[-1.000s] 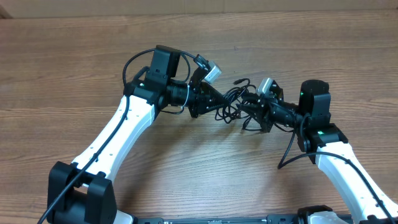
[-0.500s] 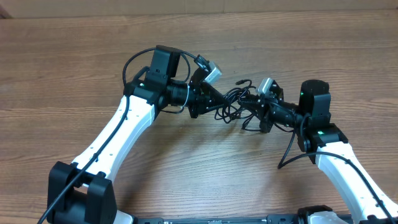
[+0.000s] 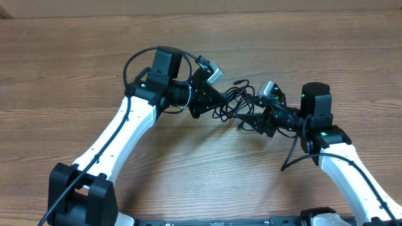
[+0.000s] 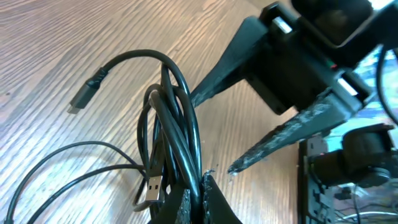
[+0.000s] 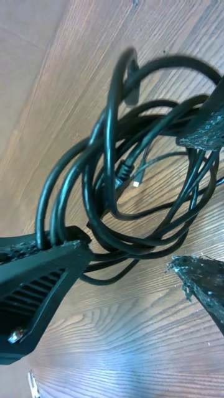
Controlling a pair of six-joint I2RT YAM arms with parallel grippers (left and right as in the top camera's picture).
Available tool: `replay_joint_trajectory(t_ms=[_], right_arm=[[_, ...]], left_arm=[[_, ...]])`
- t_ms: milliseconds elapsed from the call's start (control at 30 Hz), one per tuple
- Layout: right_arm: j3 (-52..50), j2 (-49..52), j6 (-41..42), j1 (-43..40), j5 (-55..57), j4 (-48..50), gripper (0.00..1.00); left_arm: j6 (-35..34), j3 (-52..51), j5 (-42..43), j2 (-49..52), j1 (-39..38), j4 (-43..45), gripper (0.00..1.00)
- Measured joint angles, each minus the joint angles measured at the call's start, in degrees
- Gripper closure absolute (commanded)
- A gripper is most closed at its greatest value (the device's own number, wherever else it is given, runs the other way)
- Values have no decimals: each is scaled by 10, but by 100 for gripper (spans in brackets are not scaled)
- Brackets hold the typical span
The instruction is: Untangle cables
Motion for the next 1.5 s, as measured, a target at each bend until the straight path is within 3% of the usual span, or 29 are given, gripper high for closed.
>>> replay_joint_trajectory(t_ms=[300, 733, 1133, 1500], right_arm=[[0, 0, -2, 0, 7, 58, 36], [0, 0, -30, 0, 19, 58, 41], [0, 0, -34, 0, 50, 52, 71], [0, 0, -33, 0, 54, 22, 94]], left_arm=[[0, 0, -16, 0, 0, -8, 96], [12, 0, 44, 0, 0, 4, 96], [14, 0, 102, 0, 0, 24, 96], [-35, 0, 8, 0, 0, 25, 96]])
